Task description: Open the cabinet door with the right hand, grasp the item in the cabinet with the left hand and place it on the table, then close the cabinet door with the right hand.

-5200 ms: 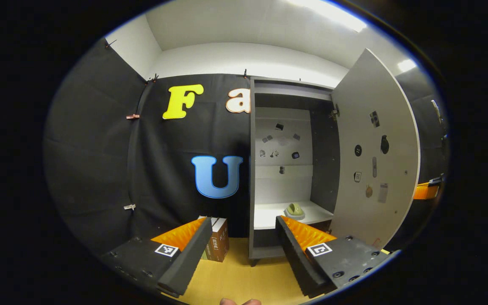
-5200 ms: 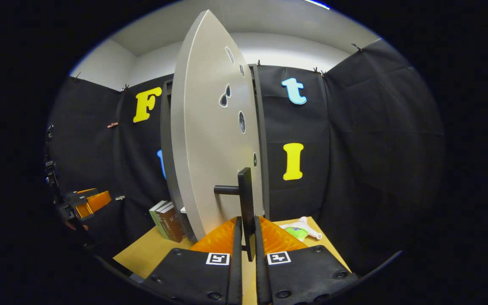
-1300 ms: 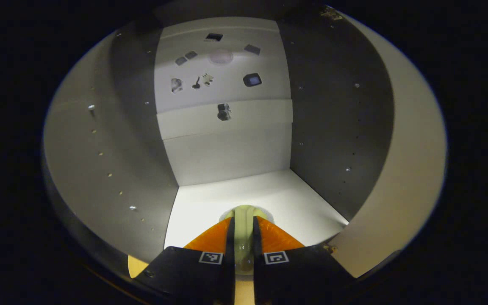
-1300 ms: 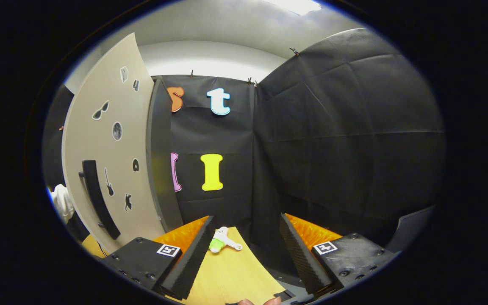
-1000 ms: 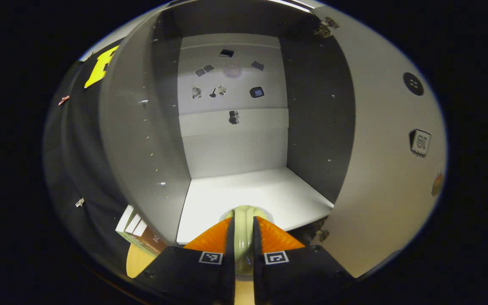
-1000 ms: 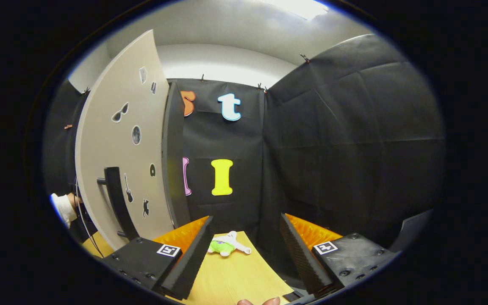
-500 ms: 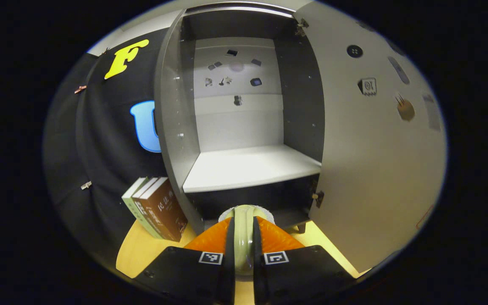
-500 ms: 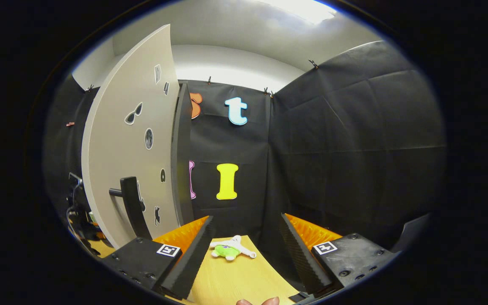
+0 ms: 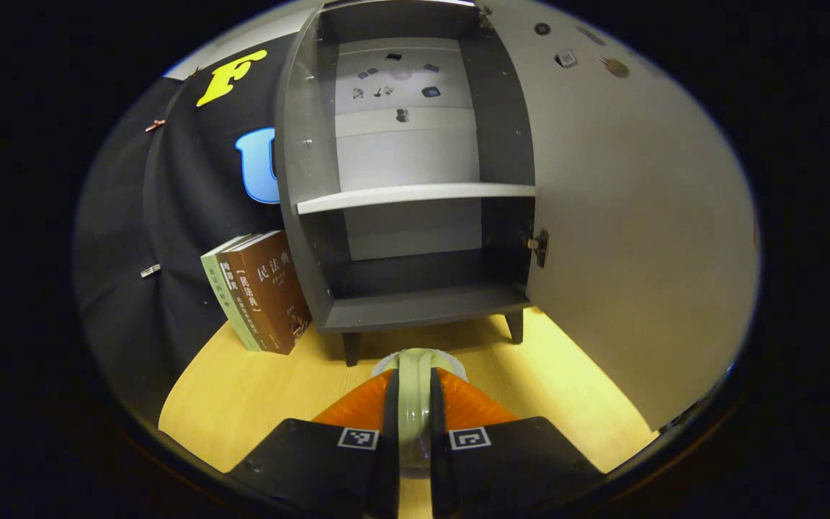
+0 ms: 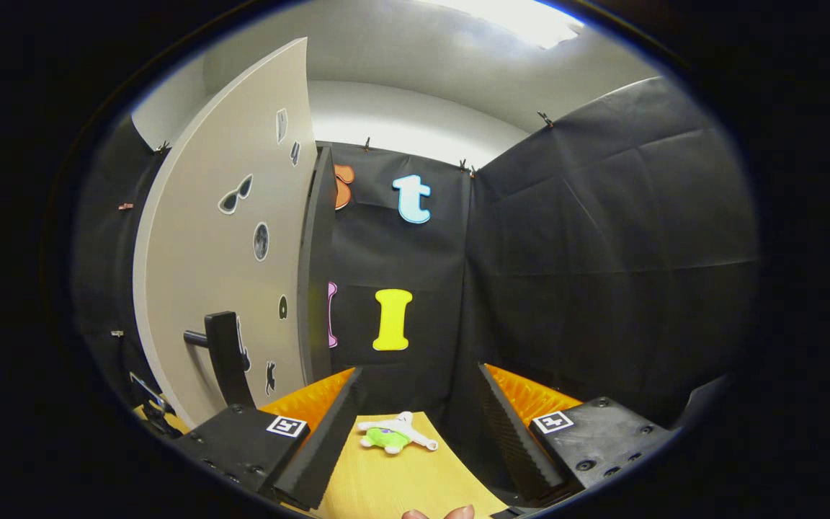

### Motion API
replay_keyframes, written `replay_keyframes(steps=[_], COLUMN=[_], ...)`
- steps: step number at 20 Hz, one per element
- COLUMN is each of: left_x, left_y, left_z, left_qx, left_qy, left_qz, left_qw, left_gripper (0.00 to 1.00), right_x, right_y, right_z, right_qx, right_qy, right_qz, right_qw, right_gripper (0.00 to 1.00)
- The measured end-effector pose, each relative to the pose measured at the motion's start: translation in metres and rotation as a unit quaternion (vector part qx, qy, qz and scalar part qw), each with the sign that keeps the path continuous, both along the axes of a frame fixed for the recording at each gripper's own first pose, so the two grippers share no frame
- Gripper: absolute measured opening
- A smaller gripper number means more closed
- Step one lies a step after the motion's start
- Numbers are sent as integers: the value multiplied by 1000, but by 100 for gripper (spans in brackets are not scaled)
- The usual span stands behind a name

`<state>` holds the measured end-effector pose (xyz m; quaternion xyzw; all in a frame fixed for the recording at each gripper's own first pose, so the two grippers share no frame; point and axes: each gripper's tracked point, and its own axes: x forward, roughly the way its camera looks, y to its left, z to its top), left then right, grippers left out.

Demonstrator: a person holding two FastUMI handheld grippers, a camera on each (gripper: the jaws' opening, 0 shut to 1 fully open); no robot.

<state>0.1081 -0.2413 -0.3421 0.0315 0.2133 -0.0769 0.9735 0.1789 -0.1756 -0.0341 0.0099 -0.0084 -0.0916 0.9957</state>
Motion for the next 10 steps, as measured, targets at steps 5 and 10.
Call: replay_keyframes(steps=[5, 10], left_x=[-13, -20], left_y=[-22, -32], left_z=[-52, -95], left_qx=[3, 1], left_qy=[15, 29], left_qz=[-2, 0], left_qw=[1000, 1000], left_gripper=[21, 21], right_x=[19, 35], right_y=[6, 4], right_z=[2, -5], right_qx=[2, 7], right_qy=[-2, -1], right_qz=[15, 21], right_qw=[1000, 1000], right_gripper=[96, 97])
